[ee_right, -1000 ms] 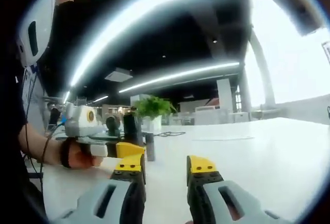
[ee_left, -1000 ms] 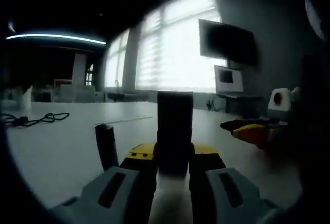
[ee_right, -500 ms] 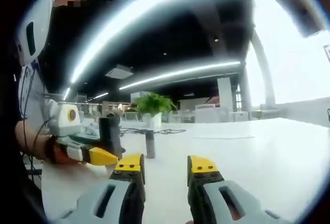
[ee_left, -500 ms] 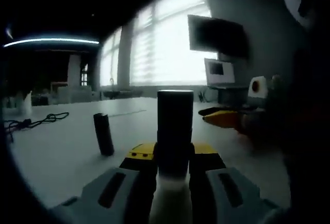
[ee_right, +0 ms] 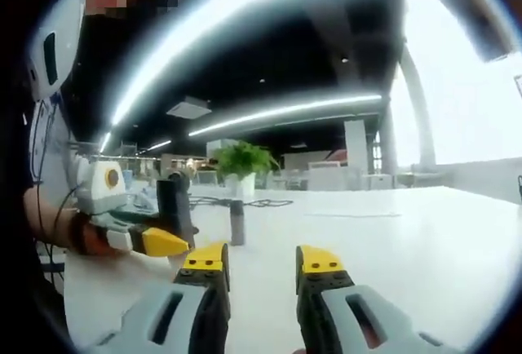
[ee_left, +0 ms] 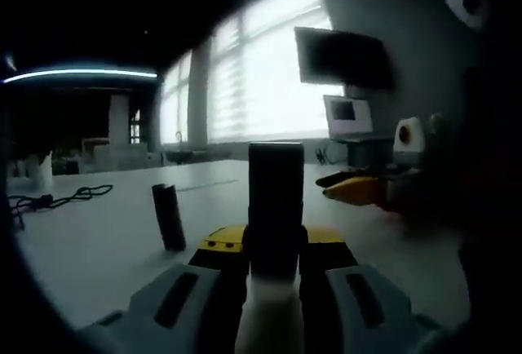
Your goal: Pick up cosmetic bottle twist off cap place on table pick up cap screw tight cap place on table
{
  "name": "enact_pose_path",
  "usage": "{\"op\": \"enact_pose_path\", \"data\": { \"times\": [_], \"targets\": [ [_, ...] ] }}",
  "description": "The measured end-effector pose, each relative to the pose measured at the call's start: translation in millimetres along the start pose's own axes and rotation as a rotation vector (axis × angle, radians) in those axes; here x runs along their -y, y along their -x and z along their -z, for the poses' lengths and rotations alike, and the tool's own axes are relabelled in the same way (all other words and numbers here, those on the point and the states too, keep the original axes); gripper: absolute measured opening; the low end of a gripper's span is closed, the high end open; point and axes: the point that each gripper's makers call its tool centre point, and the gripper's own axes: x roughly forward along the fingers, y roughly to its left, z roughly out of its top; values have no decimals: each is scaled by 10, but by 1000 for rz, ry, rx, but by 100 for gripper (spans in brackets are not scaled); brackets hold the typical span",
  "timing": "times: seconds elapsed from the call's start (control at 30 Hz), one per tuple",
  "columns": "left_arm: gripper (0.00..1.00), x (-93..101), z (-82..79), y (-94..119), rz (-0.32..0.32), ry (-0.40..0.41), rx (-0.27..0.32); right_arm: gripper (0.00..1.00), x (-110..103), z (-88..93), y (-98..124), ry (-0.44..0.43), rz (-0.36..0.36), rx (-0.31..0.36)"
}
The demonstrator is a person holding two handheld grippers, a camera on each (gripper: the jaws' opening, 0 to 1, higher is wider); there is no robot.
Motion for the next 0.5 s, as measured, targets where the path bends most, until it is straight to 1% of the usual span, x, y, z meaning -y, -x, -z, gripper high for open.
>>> {"op": "enact_pose_path", "data": {
  "times": [0.07,0.1,0.13,0.17,0.2,0.23,0.33,0.37,0.43,0.5],
  "targets": [
    [13,11,-2,-5,0,-17,7,23,-34,-50,16,-24,-6,17],
    [13,10,-3,-6,0,-20,4,21,-46,-51,17,-32,0,12],
    [13,23,7,-4,2,6,-1,13,-71,-13,11,-36,7,-17],
    [13,37,19,-6,5,60,-8,10,-120,17,-5,-34,-5,-48],
    [13,37,23,-7,5,82,-20,11,-180,-17,-31,-45,-14,-44],
    [13,44,24,-8,7,61,-13,14,-275,-63,-49,-70,-40,-39],
    [13,46,23,-15,7,50,-9,19,-461,-256,-91,-107,-84,-9],
    [13,43,24,-18,9,48,-7,20,-501,-328,-104,-116,-89,2],
    [13,38,26,-20,9,46,-8,22,-567,-429,-134,-123,-89,3],
    [13,37,27,-19,10,45,-8,26,-655,-536,-165,-133,-101,8]
  ]
}}
